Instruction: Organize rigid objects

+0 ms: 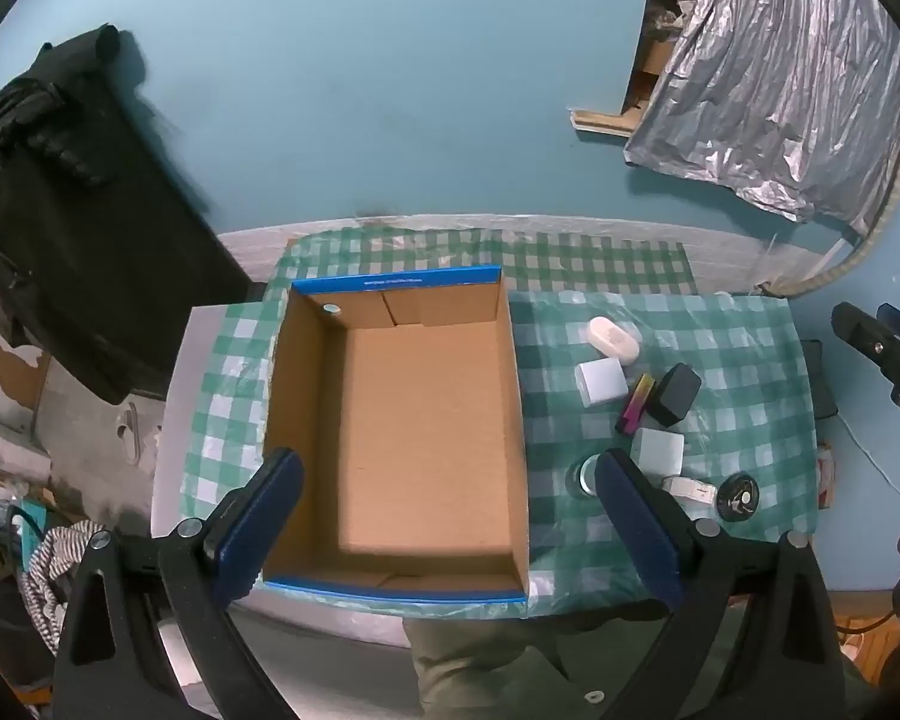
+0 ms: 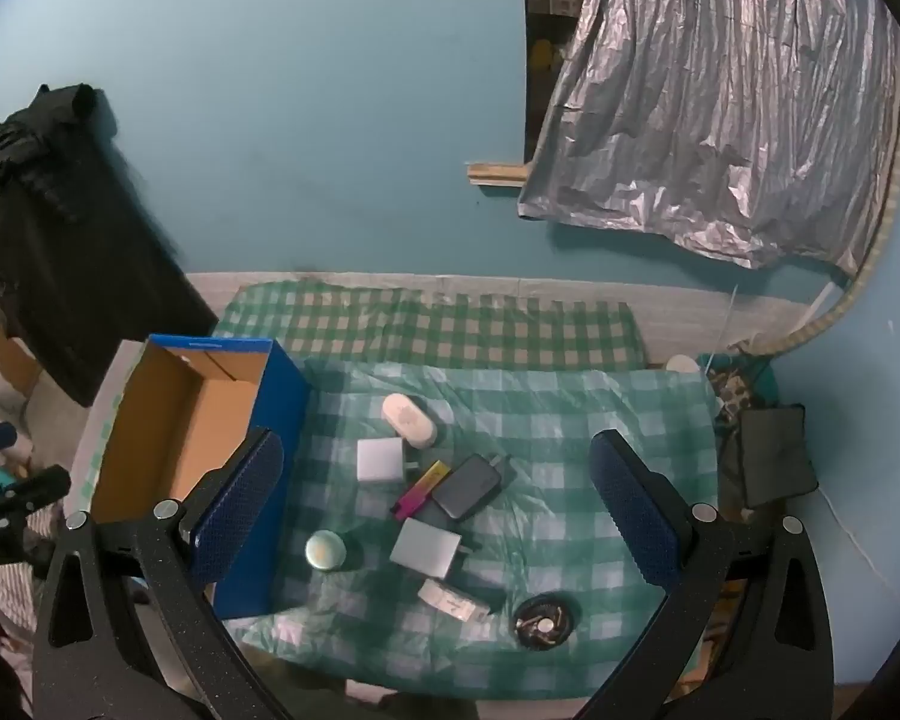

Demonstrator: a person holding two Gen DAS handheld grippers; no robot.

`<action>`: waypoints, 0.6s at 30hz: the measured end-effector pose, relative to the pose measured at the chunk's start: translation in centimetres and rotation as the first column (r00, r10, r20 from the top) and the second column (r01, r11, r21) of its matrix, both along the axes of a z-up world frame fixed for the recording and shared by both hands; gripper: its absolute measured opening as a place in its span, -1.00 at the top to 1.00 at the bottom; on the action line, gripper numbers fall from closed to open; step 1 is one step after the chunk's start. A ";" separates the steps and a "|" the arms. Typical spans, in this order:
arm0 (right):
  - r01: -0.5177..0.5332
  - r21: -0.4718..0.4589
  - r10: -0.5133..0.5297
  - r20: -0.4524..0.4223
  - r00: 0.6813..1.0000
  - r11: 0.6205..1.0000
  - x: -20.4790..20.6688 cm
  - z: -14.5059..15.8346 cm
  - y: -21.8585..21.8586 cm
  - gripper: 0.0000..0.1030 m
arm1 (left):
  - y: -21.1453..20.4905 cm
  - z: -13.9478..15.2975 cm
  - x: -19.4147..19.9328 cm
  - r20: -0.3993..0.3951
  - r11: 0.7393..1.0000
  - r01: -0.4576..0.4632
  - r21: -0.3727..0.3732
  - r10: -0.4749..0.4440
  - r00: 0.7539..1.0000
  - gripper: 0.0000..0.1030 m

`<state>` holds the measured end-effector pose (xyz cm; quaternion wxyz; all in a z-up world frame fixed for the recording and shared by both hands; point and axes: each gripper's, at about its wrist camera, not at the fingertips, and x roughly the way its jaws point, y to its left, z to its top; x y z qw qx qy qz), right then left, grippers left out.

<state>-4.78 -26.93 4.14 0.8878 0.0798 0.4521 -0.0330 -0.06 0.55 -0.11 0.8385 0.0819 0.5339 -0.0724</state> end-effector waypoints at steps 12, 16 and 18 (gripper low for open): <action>-0.003 -0.002 0.003 0.000 1.000 1.000 0.2 0.1 0.0 -0.97 | 0.0 -0.3 -0.1 0.000 1.000 0.002 0.015 -0.002 1.000 -0.91; -0.005 -0.003 0.005 0.000 1.000 1.000 0.2 0.0 0.0 -0.97 | -0.2 -0.3 -0.1 -0.001 1.000 0.006 0.016 -0.006 1.000 -0.91; -0.004 -0.002 0.004 -0.001 1.000 1.000 0.2 -0.1 0.0 -0.97 | -0.1 -0.3 -0.1 -0.001 1.000 0.004 0.016 -0.004 1.000 -0.91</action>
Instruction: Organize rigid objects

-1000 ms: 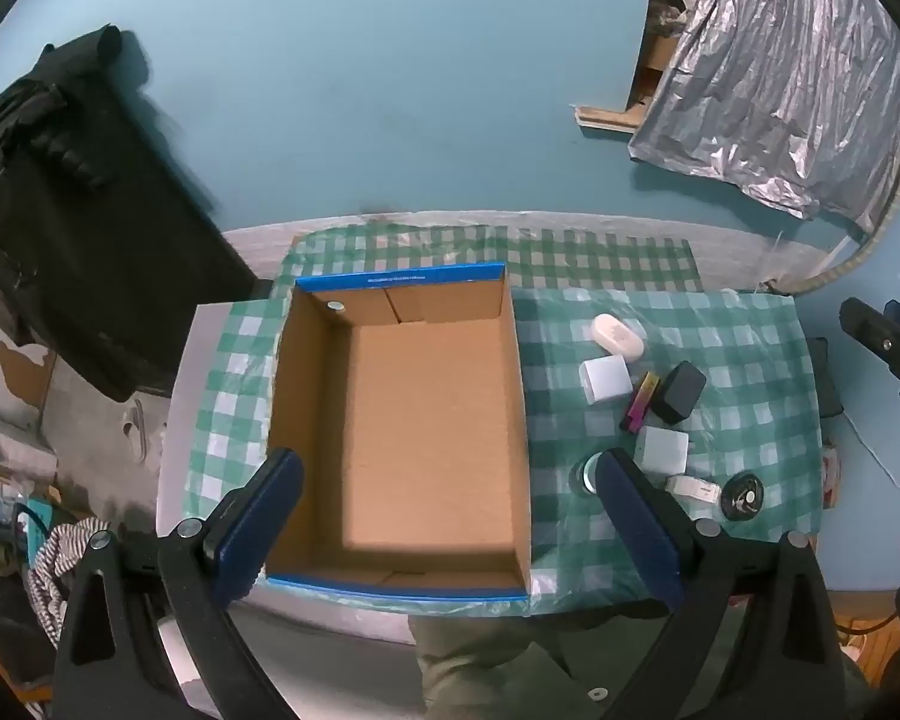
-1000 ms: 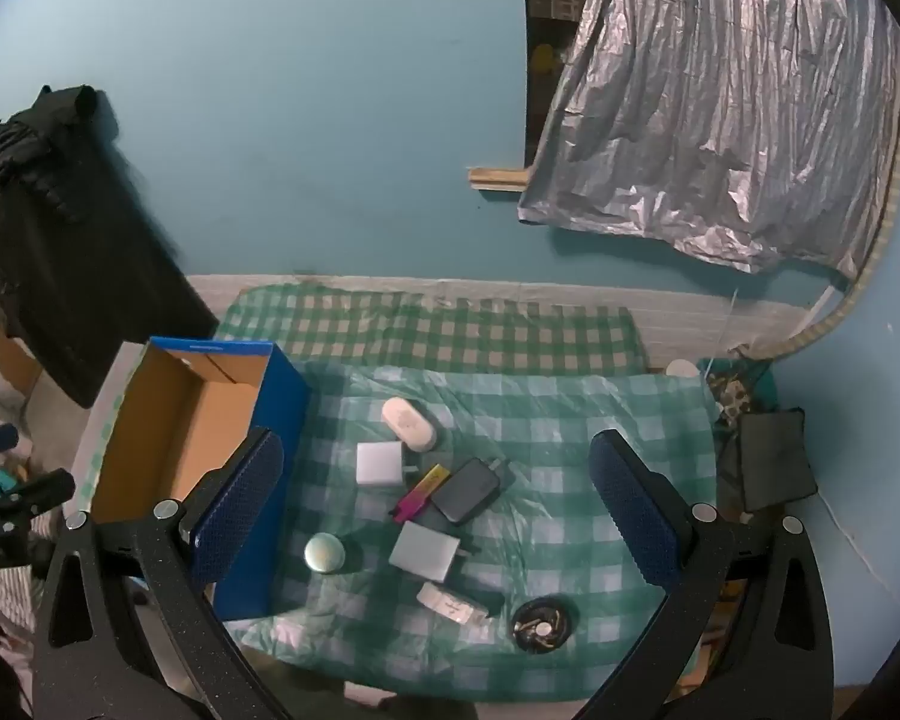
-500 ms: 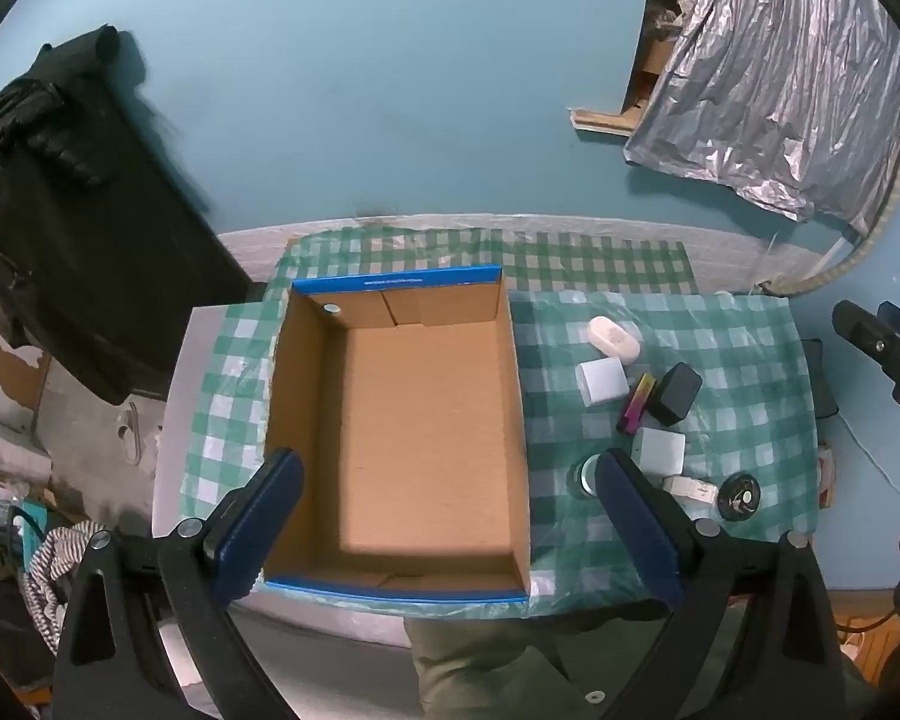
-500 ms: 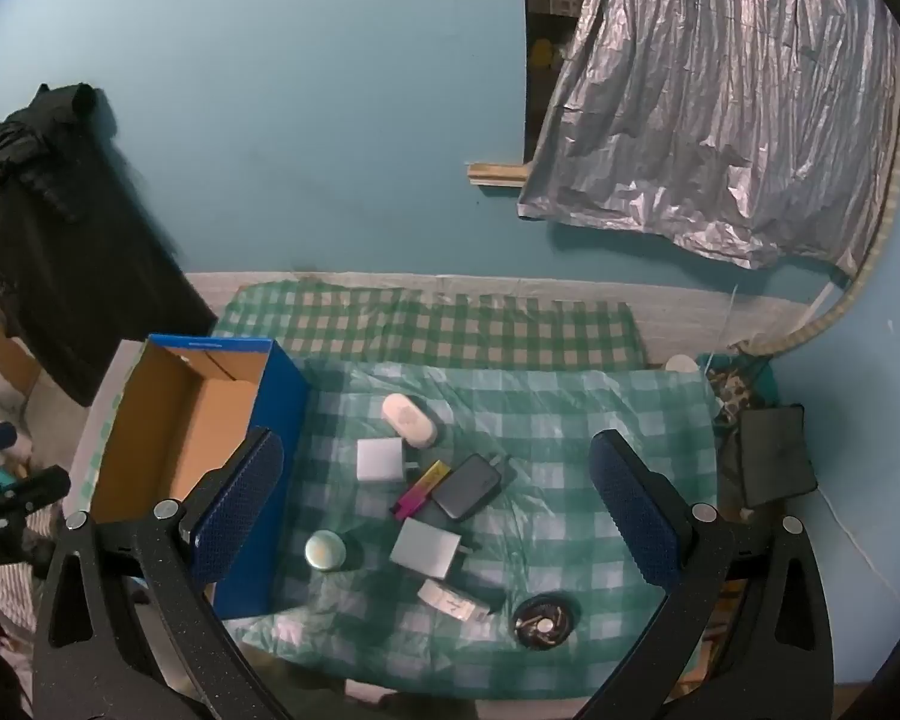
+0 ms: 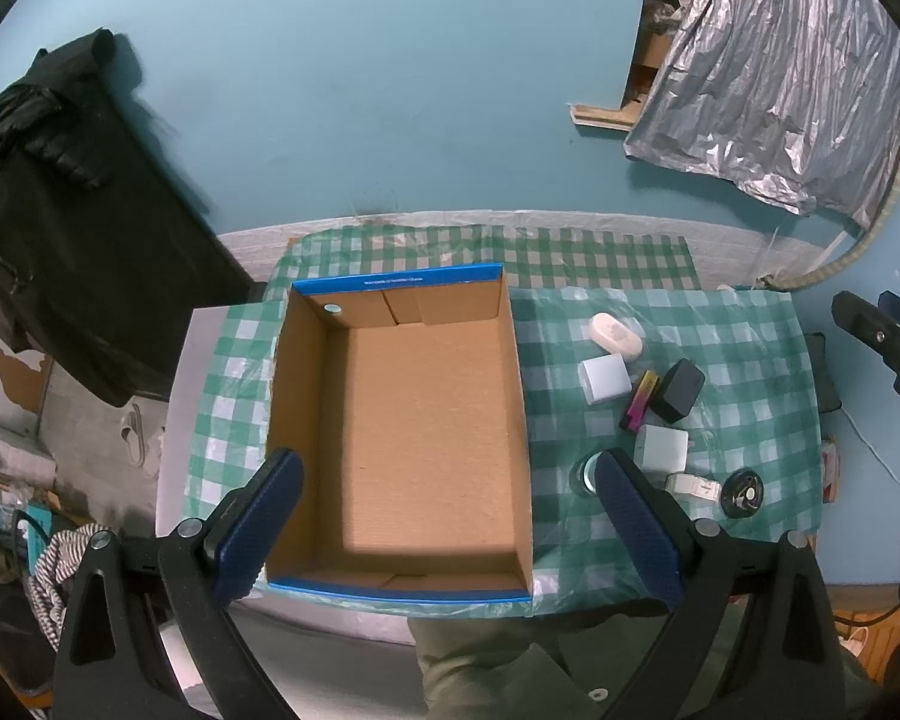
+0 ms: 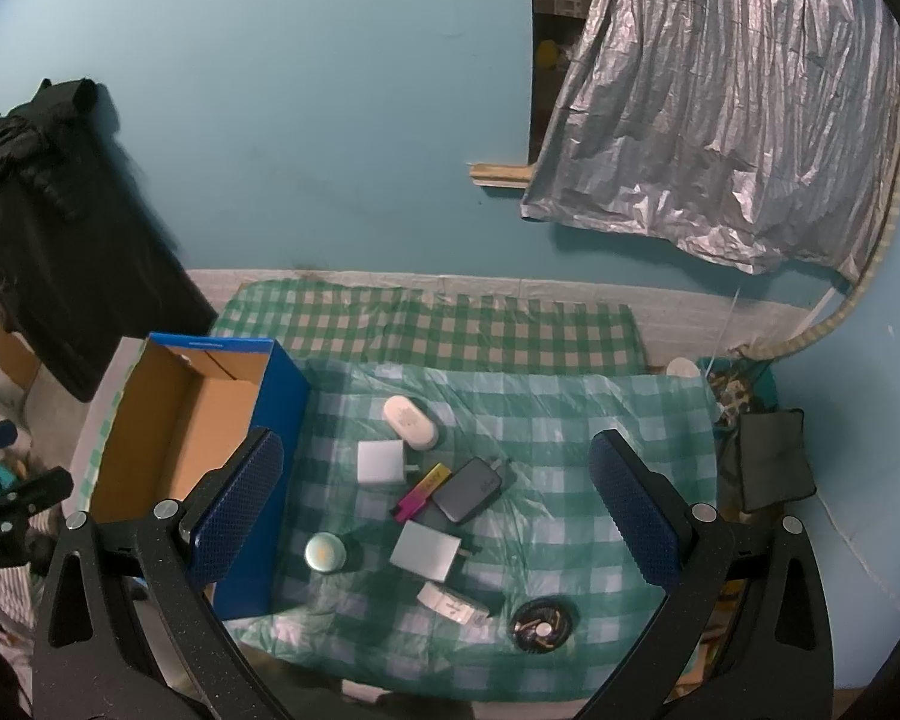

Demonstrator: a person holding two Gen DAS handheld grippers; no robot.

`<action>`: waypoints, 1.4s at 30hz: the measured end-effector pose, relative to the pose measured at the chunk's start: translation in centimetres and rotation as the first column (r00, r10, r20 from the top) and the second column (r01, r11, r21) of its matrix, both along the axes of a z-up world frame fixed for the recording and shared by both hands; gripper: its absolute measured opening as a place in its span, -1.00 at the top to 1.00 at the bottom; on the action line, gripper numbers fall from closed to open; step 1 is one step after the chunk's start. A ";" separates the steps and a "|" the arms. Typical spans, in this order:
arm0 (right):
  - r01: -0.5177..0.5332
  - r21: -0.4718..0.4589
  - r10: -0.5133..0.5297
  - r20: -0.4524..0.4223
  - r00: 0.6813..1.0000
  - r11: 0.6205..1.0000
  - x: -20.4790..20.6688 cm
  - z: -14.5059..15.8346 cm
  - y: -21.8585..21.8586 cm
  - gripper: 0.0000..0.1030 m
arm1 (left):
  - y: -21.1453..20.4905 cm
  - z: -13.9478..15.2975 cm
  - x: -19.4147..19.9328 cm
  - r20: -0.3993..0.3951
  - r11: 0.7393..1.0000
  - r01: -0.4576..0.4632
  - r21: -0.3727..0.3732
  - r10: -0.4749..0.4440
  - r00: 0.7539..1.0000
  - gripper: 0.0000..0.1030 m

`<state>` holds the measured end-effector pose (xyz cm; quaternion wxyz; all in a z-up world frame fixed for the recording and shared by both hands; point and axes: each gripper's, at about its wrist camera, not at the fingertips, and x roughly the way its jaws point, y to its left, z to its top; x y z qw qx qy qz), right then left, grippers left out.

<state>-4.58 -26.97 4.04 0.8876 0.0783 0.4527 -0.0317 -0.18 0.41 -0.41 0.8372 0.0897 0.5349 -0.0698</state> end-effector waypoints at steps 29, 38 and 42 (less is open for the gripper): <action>-0.001 0.000 0.001 -0.012 1.000 1.000 0.2 -0.6 0.2 -0.97 | -0.2 -0.3 0.0 -0.012 1.000 0.006 0.008 -0.006 1.000 -0.91; 0.001 0.000 -0.001 -0.013 1.000 1.000 0.1 -0.7 0.1 -0.97 | -0.3 -0.3 0.1 -0.013 1.000 0.007 0.011 -0.007 1.000 -0.91; 0.000 0.000 0.000 -0.015 1.000 1.000 0.2 -0.6 0.1 -0.97 | -0.2 -0.3 0.1 -0.013 1.000 0.007 0.010 -0.007 1.000 -0.91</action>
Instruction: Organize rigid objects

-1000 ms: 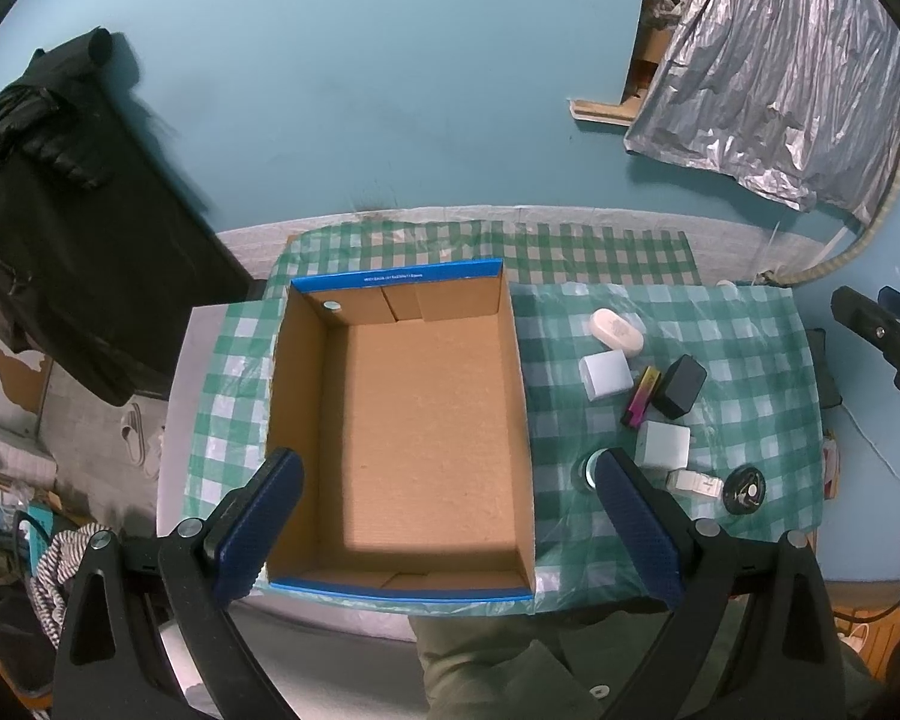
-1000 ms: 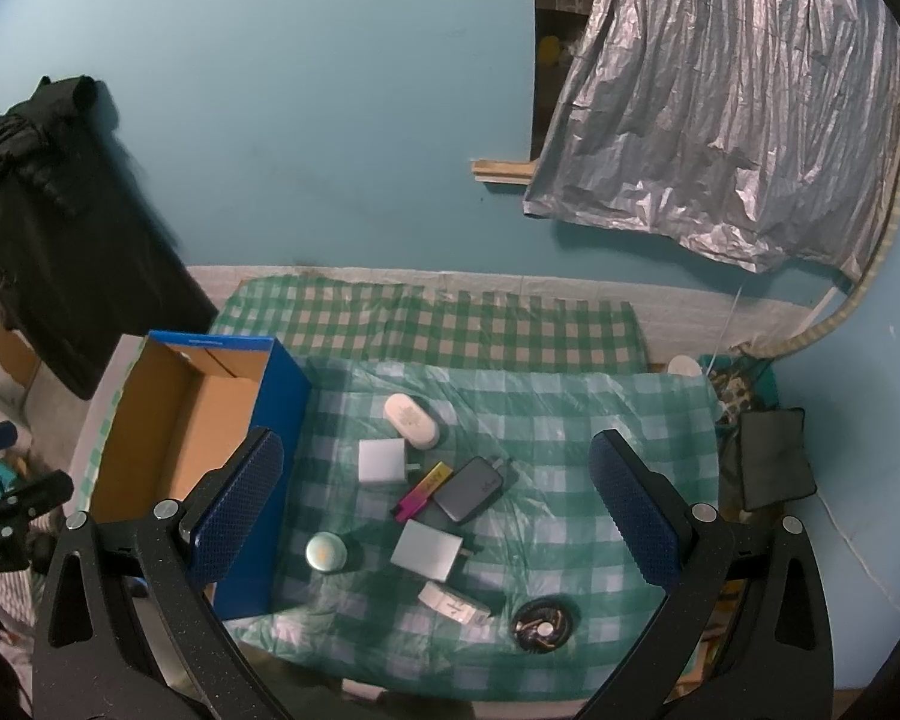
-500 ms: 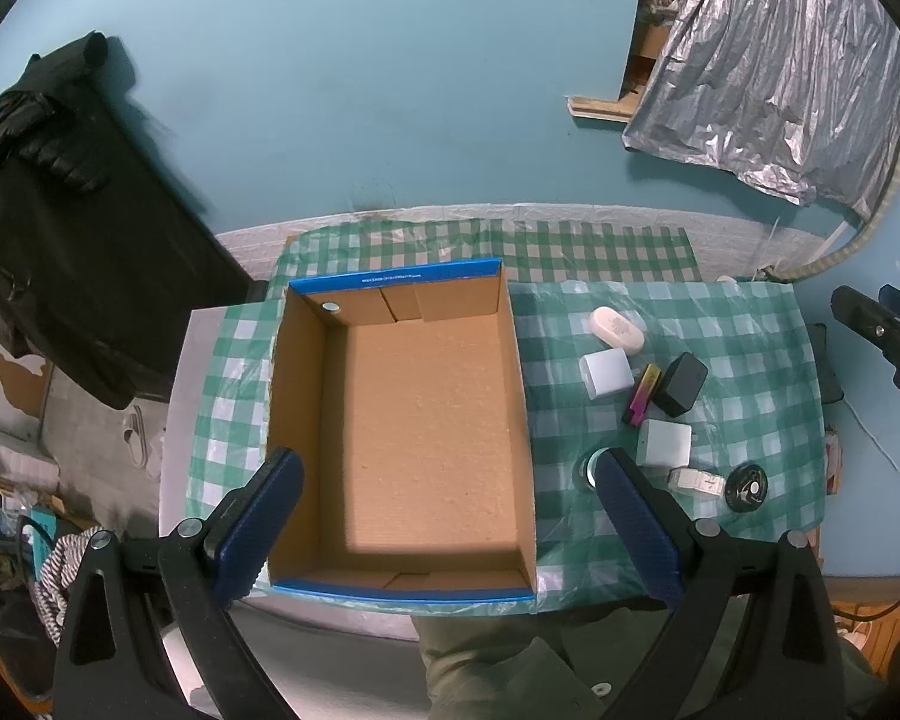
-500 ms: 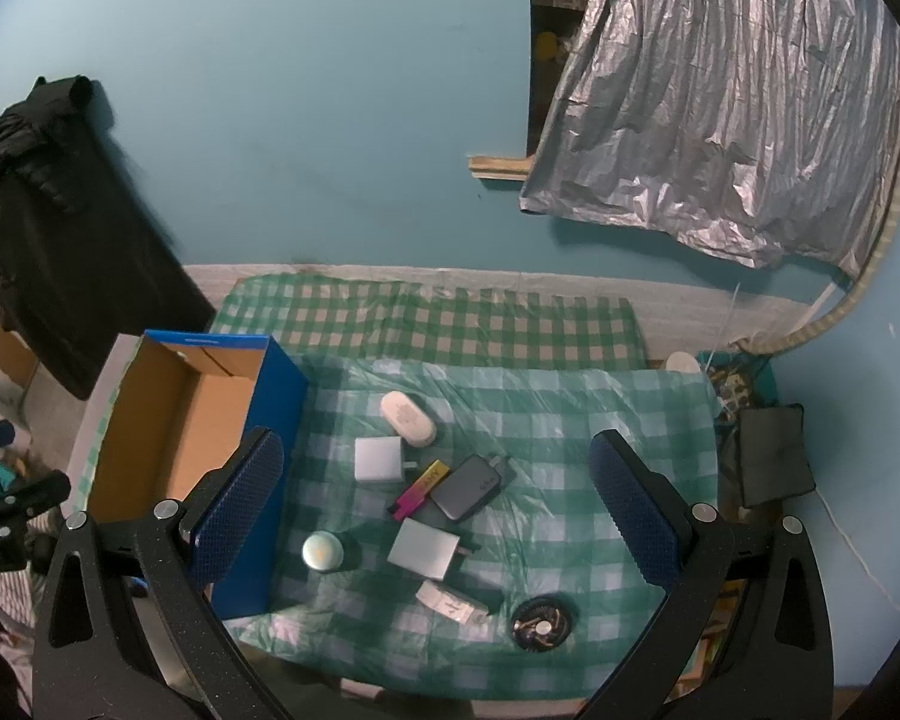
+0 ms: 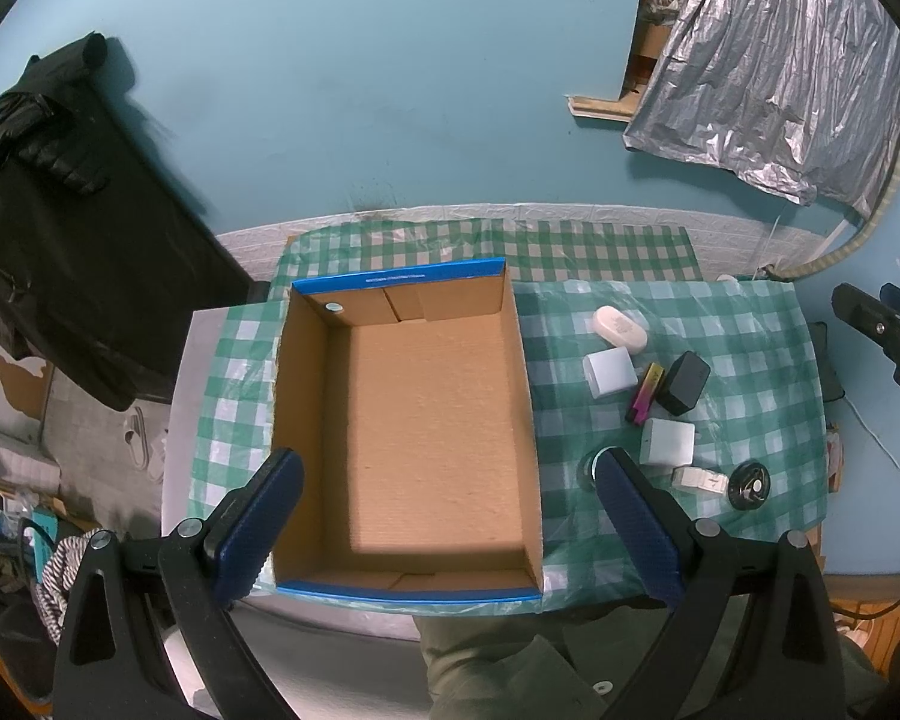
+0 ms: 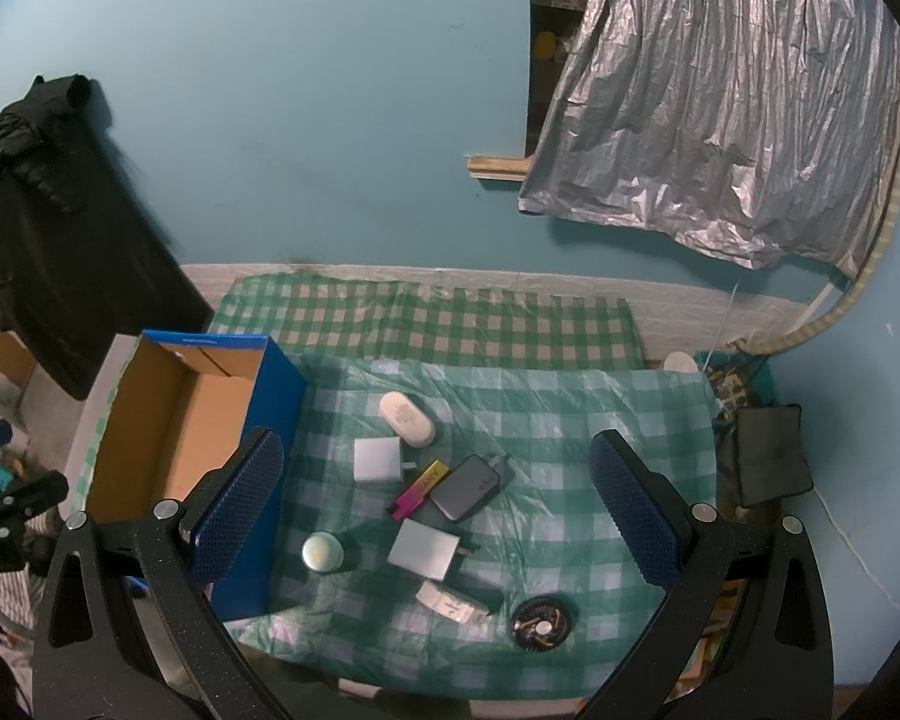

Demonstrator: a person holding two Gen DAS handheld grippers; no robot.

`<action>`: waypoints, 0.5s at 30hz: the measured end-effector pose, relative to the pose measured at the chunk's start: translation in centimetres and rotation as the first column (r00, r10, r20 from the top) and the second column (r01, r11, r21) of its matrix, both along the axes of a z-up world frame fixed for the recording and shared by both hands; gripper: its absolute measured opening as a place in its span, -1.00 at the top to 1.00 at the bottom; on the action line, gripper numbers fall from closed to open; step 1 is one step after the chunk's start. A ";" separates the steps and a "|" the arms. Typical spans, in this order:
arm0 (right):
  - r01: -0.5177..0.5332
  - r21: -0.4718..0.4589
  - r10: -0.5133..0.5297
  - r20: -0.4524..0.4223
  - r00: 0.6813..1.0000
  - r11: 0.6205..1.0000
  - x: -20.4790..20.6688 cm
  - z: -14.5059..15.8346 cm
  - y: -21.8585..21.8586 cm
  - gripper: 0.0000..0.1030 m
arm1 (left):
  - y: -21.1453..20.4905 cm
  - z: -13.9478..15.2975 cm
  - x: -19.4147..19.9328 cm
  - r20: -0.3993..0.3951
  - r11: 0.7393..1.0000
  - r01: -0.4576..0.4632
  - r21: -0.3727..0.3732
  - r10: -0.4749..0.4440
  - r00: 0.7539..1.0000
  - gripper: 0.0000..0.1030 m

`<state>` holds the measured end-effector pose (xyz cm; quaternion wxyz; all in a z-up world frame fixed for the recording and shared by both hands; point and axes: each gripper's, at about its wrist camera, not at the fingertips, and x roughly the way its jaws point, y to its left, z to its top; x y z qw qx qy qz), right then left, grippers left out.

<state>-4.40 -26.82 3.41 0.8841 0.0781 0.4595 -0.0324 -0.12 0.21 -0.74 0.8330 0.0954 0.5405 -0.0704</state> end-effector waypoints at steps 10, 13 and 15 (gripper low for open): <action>0.005 -0.001 -0.005 -0.004 1.000 1.000 -0.2 0.0 -0.1 -0.97 | 0.5 -0.4 -0.1 -0.004 1.000 0.005 0.003 -0.005 1.000 -0.91; 0.012 -0.004 -0.012 -0.009 1.000 1.000 -0.3 -0.1 -0.1 -0.97 | 1.1 -0.6 0.1 -0.005 1.000 0.010 0.005 -0.010 1.000 -0.91; 0.018 -0.004 -0.018 -0.012 1.000 1.000 -0.4 -0.1 -0.1 -0.97 | 1.5 -0.6 0.2 -0.008 1.000 0.010 0.007 -0.010 1.000 -0.91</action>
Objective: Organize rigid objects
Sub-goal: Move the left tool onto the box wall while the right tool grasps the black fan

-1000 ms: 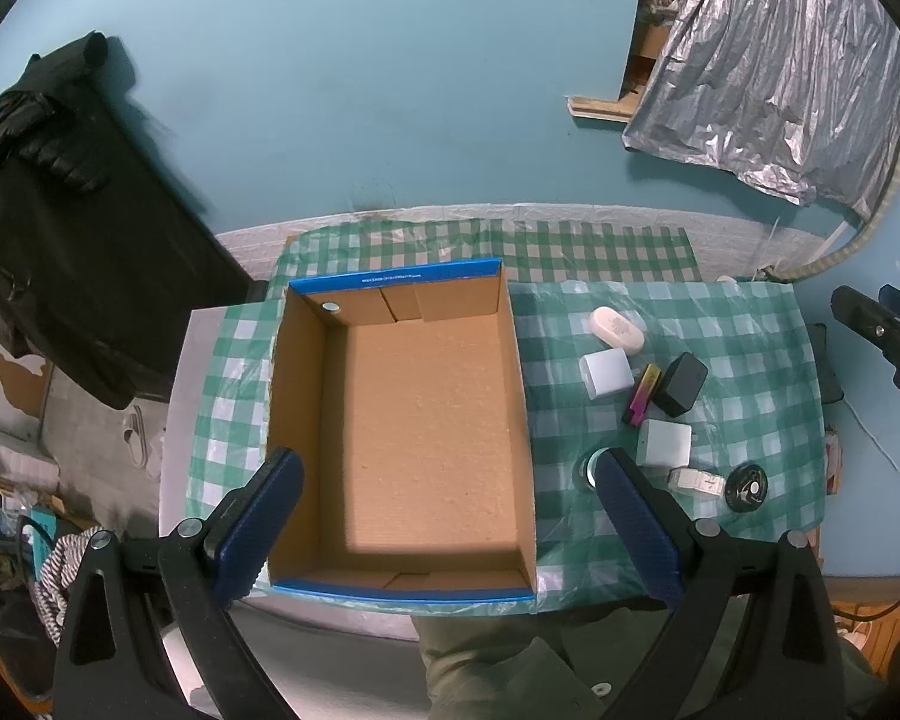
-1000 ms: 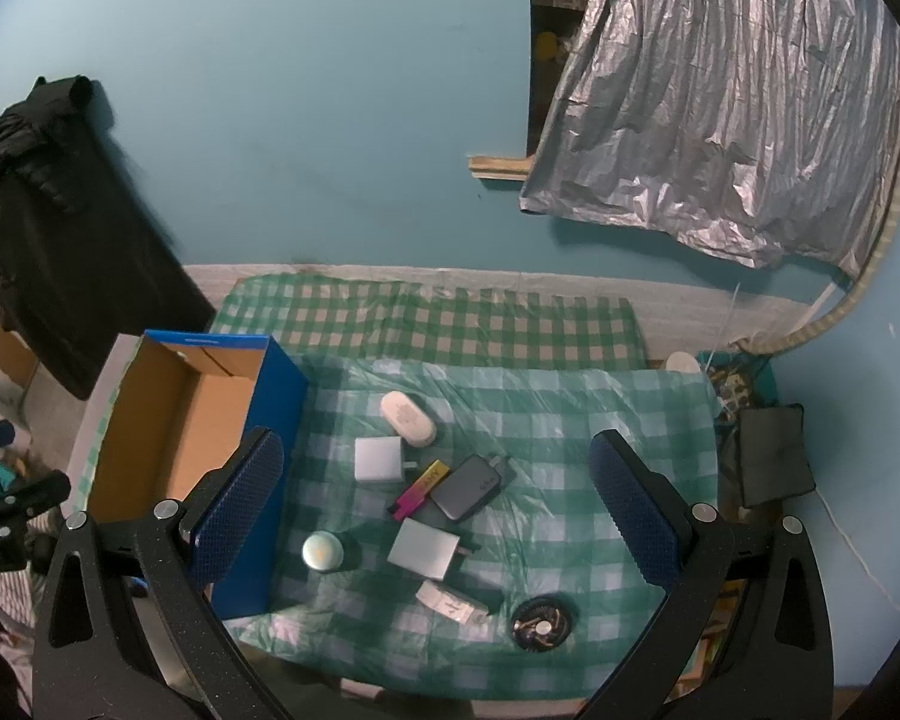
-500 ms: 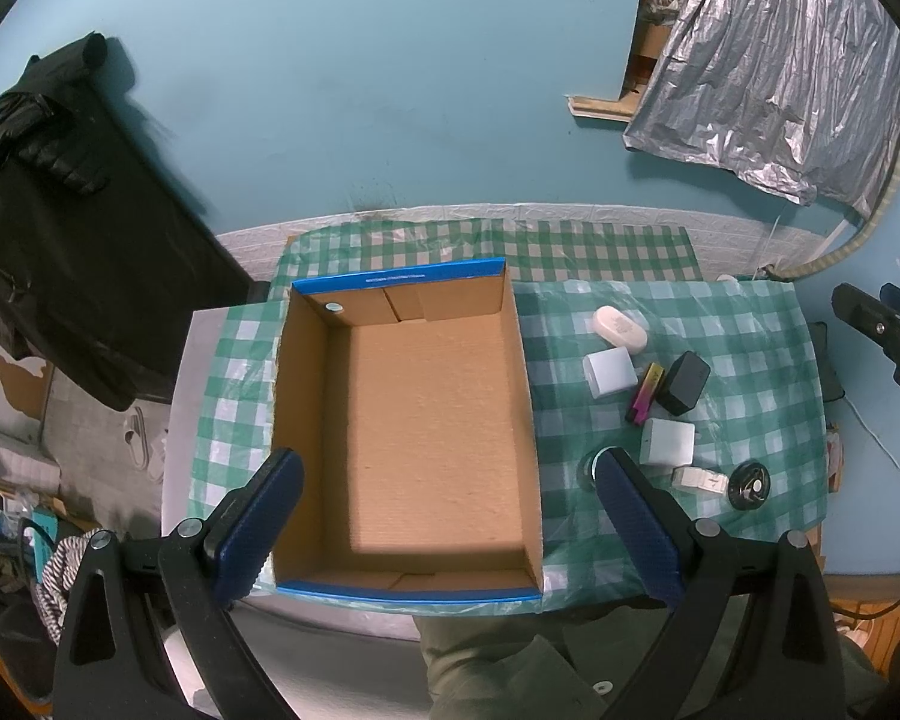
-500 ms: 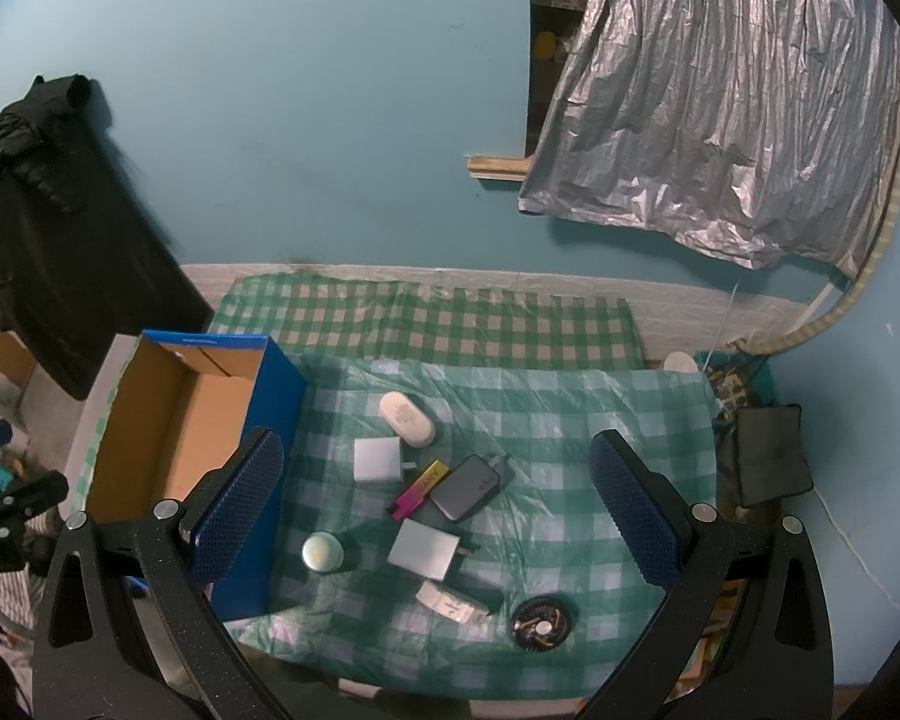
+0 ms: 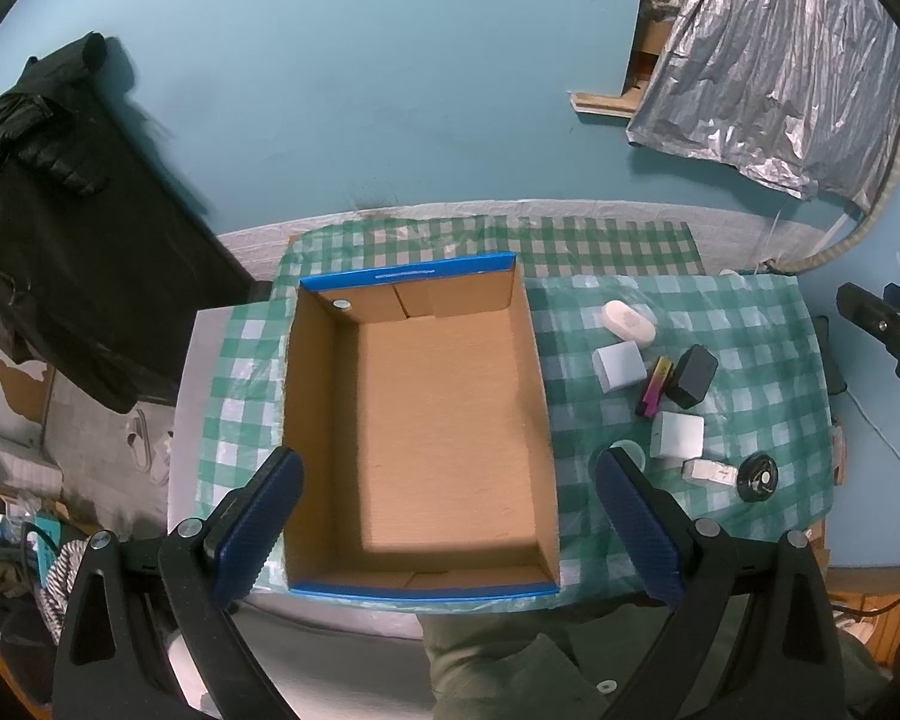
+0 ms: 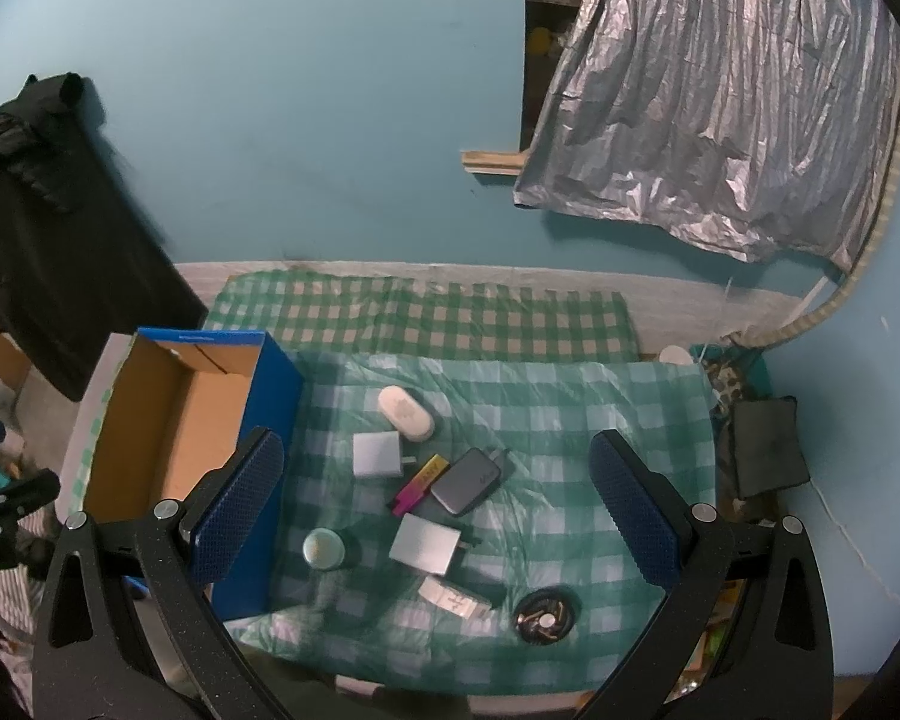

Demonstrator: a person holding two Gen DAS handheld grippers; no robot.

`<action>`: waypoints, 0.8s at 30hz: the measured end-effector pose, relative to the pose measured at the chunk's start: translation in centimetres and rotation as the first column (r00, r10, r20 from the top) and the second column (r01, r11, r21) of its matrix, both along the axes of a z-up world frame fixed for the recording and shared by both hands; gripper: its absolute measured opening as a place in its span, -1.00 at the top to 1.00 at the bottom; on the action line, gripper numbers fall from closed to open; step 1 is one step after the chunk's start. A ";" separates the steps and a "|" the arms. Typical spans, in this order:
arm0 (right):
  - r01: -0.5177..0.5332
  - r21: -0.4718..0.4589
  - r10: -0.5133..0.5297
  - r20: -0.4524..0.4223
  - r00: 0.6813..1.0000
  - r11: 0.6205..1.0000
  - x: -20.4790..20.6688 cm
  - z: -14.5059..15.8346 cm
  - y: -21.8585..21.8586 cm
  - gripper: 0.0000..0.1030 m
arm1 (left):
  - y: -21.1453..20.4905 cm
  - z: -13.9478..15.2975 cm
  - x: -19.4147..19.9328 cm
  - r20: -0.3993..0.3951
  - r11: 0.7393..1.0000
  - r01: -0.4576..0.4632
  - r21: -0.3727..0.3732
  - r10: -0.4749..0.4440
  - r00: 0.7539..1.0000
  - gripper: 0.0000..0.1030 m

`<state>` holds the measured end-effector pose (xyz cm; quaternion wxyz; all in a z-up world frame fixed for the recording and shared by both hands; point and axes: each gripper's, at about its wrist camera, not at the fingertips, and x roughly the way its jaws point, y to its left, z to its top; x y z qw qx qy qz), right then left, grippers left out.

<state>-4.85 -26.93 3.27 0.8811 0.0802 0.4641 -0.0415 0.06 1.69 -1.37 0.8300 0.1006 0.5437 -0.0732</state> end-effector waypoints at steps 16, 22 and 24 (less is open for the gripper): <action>0.097 -0.003 -0.096 -0.090 0.991 0.995 0.5 -2.6 -2.7 -0.97 | 5.6 -3.5 3.0 -0.068 0.997 -0.065 0.050 0.068 0.995 -0.91; 0.155 -0.014 -0.156 -0.157 0.975 0.988 0.3 -5.5 -4.7 -0.96 | 8.7 -5.9 4.3 -0.104 0.990 -0.099 0.101 0.109 0.989 -0.91; 0.166 -0.012 -0.165 -0.180 0.970 0.986 0.2 -6.4 -5.2 -0.96 | 9.5 -6.8 4.6 -0.120 0.987 -0.104 0.121 0.119 0.986 -0.91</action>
